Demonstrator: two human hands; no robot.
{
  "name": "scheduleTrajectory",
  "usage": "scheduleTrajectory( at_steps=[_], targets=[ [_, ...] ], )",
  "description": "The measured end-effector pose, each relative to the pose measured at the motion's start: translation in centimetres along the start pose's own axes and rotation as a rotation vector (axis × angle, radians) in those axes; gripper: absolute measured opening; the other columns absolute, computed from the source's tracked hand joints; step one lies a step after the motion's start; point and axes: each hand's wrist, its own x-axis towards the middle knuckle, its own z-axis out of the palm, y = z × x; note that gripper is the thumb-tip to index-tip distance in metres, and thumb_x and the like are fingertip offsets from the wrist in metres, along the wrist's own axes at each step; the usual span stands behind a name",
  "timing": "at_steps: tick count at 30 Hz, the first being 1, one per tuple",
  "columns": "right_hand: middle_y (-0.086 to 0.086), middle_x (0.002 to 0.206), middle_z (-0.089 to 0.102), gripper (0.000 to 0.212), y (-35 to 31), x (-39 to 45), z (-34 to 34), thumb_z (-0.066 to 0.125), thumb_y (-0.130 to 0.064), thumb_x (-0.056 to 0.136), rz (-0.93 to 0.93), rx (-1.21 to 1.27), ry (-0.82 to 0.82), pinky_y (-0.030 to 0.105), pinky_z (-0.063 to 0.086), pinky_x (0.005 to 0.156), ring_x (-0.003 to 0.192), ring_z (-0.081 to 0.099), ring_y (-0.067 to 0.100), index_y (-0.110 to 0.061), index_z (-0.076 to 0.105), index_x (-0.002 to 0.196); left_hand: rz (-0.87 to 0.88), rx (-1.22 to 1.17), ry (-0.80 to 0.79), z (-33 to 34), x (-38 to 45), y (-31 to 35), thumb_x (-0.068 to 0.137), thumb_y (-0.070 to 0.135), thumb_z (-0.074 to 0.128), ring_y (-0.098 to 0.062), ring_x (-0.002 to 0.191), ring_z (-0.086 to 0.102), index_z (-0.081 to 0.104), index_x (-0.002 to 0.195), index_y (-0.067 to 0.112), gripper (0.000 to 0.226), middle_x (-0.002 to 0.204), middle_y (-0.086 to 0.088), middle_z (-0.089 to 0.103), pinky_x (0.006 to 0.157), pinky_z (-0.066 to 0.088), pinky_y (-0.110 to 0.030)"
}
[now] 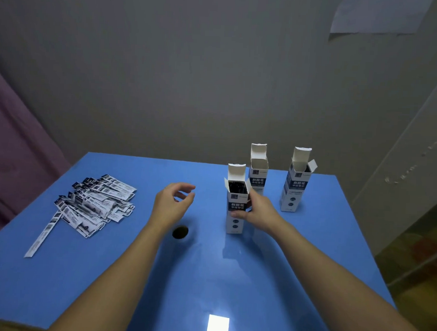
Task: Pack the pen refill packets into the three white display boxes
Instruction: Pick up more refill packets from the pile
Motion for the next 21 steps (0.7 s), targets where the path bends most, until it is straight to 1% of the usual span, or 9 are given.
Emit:
scheduleTrajectory(
  at_steps=[2, 4, 8, 12, 15, 17, 19, 20, 21],
  targets=[
    [-0.008, 0.116, 0.064, 0.058, 0.1, 0.2, 0.1, 0.082, -0.032, 0.081, 0.001, -0.012, -0.020, 0.031, 0.047, 0.094, 0.107, 0.058, 0.014, -0.025, 0.051, 0.129, -0.025, 0.063, -0.007, -0.3, -0.2, -0.9, 0.091, 0.016, 0.070, 0.001, 0.081, 0.063, 0.075, 0.102, 0.024, 0.015, 0.099, 0.011, 0.071, 0.074, 0.048, -0.015],
    [-0.008, 0.116, 0.064, 0.058, 0.4, 0.2, 0.1, 0.082, -0.032, 0.080, -0.013, -0.038, -0.039, 0.029, 0.045, 0.090, 0.106, 0.058, 0.014, -0.026, 0.051, 0.129, -0.056, 0.113, -0.008, -0.5, -0.8, -1.4, 0.090, 0.018, 0.071, -0.002, 0.083, 0.064, 0.074, 0.103, 0.027, 0.017, 0.100, 0.011, 0.070, 0.078, 0.050, -0.022],
    [-0.008, 0.111, 0.062, 0.055, 0.9, 0.0, -0.1, 0.083, -0.028, 0.080, -0.040, -0.070, -0.082, 0.025, 0.041, 0.085, 0.102, 0.056, 0.015, -0.023, 0.052, 0.125, -0.102, 0.193, -0.005, -1.4, -2.5, -1.2, 0.089, 0.024, 0.072, -0.009, 0.089, 0.065, 0.070, 0.106, 0.033, 0.020, 0.102, 0.013, 0.069, 0.077, 0.050, -0.025],
    [0.000, 0.127, 0.059, 0.065, 1.0, -0.3, -0.8, 0.083, -0.032, 0.081, -0.034, -0.176, -0.137, 0.029, 0.045, 0.095, 0.120, 0.056, 0.021, -0.014, 0.049, 0.134, -0.153, 0.286, 0.020, -2.1, -4.5, 0.0, 0.090, 0.028, 0.070, -0.012, 0.093, 0.064, 0.068, 0.113, 0.031, 0.024, 0.106, 0.009, 0.067, 0.085, 0.054, -0.035],
    [0.008, 0.125, 0.057, 0.071, 1.2, -0.6, -1.7, 0.080, -0.040, 0.083, 0.019, -0.352, -0.174, 0.033, 0.048, 0.089, 0.110, 0.057, 0.025, -0.009, 0.044, 0.136, -0.195, 0.369, 0.036, -2.2, -6.4, 0.8, 0.091, 0.030, 0.069, -0.014, 0.097, 0.061, 0.065, 0.120, 0.028, 0.029, 0.111, 0.007, 0.065, 0.090, 0.052, -0.036],
    [0.007, 0.111, 0.056, 0.055, 1.1, -1.4, -2.2, 0.076, -0.039, 0.085, 0.027, -0.480, -0.215, 0.033, 0.048, 0.077, 0.097, 0.055, 0.024, -0.011, 0.048, 0.124, -0.215, 0.429, 0.041, -2.4, -7.9, 1.1, 0.092, 0.032, 0.068, -0.015, 0.099, 0.060, 0.063, 0.124, 0.027, 0.033, 0.113, 0.007, 0.063, 0.092, 0.051, -0.036],
    [0.004, 0.092, 0.053, 0.024, 1.2, -2.2, -2.2, 0.067, -0.031, 0.087, -0.001, -0.607, -0.287, 0.031, 0.043, 0.061, 0.084, 0.054, 0.023, -0.014, 0.053, 0.098, -0.237, 0.472, 0.056, -2.8, -9.5, 1.3, 0.093, 0.034, 0.067, -0.015, 0.099, 0.059, 0.061, 0.128, 0.026, 0.036, 0.115, 0.006, 0.062, 0.093, 0.051, -0.037],
    [0.003, 0.081, 0.049, 0.018, 1.1, -2.7, -1.9, 0.062, -0.026, 0.087, -0.019, -0.663, -0.335, 0.029, 0.037, 0.054, 0.074, 0.051, 0.022, -0.015, 0.049, 0.082, -0.250, 0.488, 0.065, -3.0, -10.3, 1.3, 0.093, 0.035, 0.066, -0.015, 0.099, 0.058, 0.060, 0.129, 0.026, 0.038, 0.115, 0.007, 0.061, 0.093, 0.051, -0.037],
    [0.002, 0.074, 0.044, 0.023, 0.9, -3.1, -1.7, 0.059, -0.023, 0.087, -0.024, -0.711, -0.390, 0.028, 0.034, 0.051, 0.067, 0.047, 0.021, -0.016, 0.042, 0.072, -0.269, 0.504, 0.072, -3.3, -11.2, 1.3, 0.094, 0.035, 0.065, -0.015, 0.100, 0.058, 0.060, 0.131, 0.025, 0.039, 0.116, 0.007, 0.061, 0.094, 0.050, -0.037]
  ],
)
